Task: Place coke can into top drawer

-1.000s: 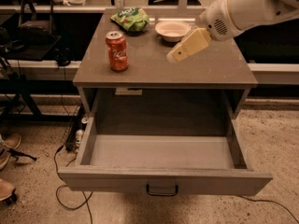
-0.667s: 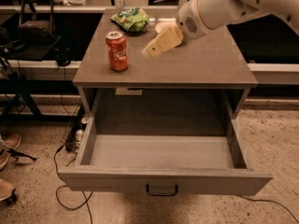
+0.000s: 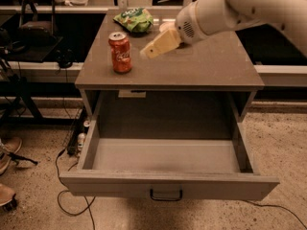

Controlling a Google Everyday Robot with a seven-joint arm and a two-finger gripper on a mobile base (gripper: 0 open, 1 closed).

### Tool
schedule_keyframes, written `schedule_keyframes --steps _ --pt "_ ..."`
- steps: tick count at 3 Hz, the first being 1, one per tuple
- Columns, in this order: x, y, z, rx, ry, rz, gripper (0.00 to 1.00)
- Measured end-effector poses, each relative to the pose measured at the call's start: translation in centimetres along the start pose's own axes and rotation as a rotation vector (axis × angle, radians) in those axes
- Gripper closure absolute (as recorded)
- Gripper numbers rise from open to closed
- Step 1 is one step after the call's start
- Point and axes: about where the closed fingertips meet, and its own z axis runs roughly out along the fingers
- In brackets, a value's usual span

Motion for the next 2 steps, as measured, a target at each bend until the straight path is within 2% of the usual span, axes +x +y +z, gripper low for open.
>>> schedule_keyframes --steps 1,2 --pt "-1.9 0.1 7.4 -0.002 -0.098 0.067 0.0" --pt "-3.5 0.4 11.3 -0.017 -0.159 0.099 0.0"
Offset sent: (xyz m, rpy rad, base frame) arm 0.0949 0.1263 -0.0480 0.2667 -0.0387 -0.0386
